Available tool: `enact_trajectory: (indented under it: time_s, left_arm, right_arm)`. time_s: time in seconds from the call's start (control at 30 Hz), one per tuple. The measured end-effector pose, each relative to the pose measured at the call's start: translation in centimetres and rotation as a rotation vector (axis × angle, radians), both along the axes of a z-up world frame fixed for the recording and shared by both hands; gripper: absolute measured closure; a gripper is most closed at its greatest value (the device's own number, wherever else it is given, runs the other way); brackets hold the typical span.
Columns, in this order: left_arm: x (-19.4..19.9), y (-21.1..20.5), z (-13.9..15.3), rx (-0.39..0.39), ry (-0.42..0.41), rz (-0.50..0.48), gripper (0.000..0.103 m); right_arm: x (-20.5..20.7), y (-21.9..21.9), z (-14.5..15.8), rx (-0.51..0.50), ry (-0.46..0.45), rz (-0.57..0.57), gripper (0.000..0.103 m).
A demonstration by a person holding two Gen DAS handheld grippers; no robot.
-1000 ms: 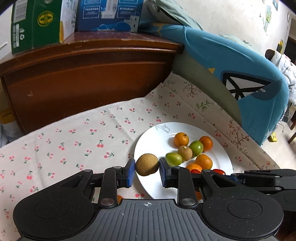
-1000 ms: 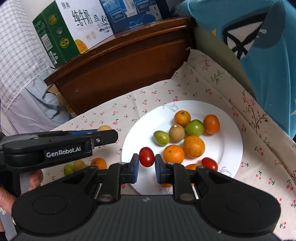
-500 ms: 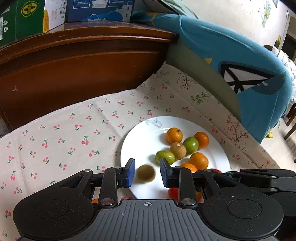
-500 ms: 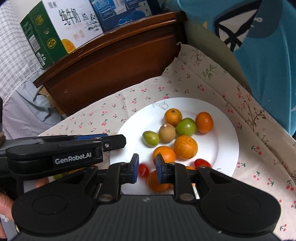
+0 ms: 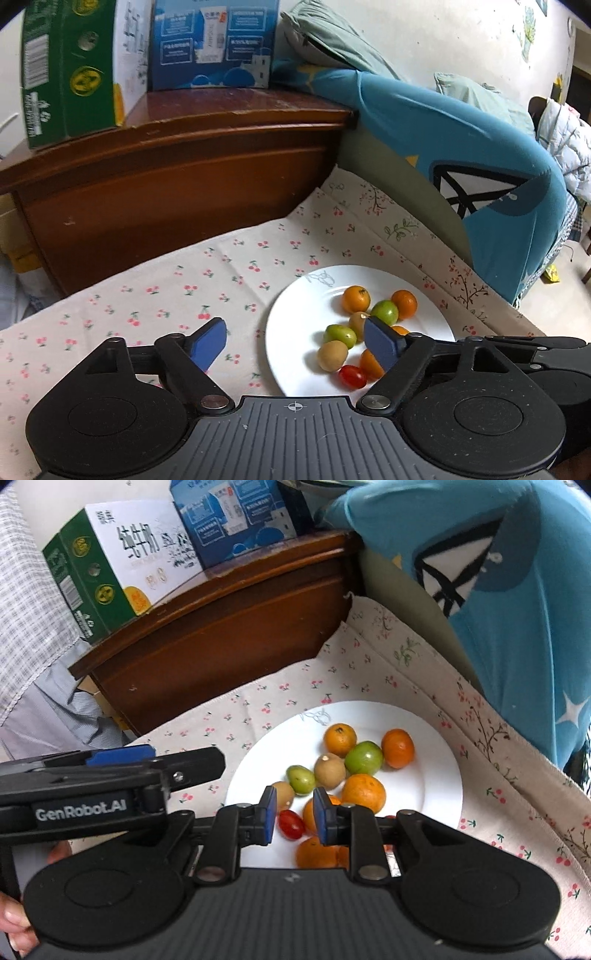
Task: Organize fruits
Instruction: 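Open the left tool over the plate while the right tool releases its tomato, then move both open tools back toward the remaining fruits beside the plate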
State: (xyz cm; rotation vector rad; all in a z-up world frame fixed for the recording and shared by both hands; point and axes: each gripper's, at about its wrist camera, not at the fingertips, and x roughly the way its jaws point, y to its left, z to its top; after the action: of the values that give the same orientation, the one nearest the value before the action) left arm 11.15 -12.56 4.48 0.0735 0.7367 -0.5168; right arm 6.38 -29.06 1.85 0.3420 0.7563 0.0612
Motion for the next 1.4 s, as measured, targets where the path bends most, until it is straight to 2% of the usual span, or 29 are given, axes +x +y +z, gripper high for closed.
enact_trajectory:
  time_s: [0.27,0.73,1.0,1.4]
  left_arm:
    - [-1.6,3.8,2.2,-0.012,-0.037,0.051,0.014]
    - [-3.1,10.3,2.6,-0.042,-0.002,0.193,0.014]
    - [-3.5,12.5,1.6,-0.036,0.038,0.228,0.014]
    - [-3.6,14.1,-1.2,0.037,0.088,0.255,0.014]
  right_arm:
    - [-0.8,1.3,1.5,0.02,-0.037,0.032,0.076]
    - [-2.0,4.3,2.0,0.023,-0.059,0.115,0.076]
    - [-2.5,5.7,1.6,0.035,-0.038,0.153,0.076]
    - [-2.3,8.6,0.6,0.017,-0.012,0.243,0.076]
